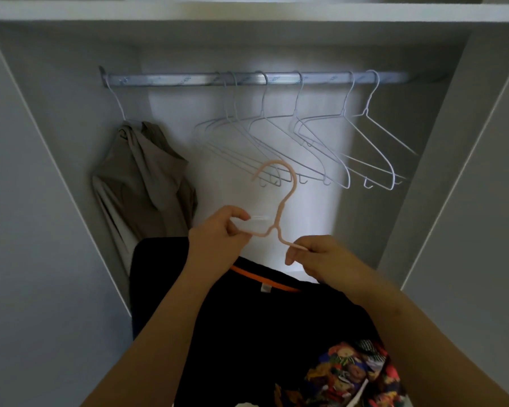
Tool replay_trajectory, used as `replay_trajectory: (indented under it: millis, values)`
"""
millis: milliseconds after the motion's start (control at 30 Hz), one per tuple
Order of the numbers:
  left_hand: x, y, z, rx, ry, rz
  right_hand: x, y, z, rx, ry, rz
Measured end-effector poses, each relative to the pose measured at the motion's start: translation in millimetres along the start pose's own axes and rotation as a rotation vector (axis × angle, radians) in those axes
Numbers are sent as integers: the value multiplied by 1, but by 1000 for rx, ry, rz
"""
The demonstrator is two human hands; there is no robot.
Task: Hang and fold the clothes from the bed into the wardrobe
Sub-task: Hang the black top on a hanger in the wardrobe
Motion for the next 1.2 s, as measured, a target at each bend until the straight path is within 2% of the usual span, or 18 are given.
replay_trajectory:
  millis: [133, 233, 433, 567, 800, 900, 1033, 1200]
  values:
    - [-2, 7, 2, 28, 63, 254, 3, -6, 3, 248, 49, 306]
    - [-9, 16, 6, -12, 27, 224, 12, -8, 11, 363, 76, 432]
    - [-30, 40, 10, -228, -47, 77, 43, -1, 41, 412, 141, 535]
    - [-49, 59, 31, -294, -138, 48, 69, 13, 73, 415, 198, 573]
    - [-77, 87, 98, -243, -242, 128, 92, 51, 157, 391, 165, 672]
    - [-96, 91, 134, -161, -280, 220, 101, 78, 199, 357, 185, 756]
    - [-123, 92, 181, -30, -411, 447, 109, 122, 255, 288, 229, 852]
    - [-138, 102, 220, 36, -530, 602, 119, 172, 317, 197, 198, 836]
Point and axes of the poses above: each hand's wrist, its own z-axis towards the middle knuckle, its own x-axis out of the palm, y = z × x, the point moved 3 cm from there along z, towards the middle knuckle, and after that the axes turned 5 degrees about -y, right-handed, at the moved point
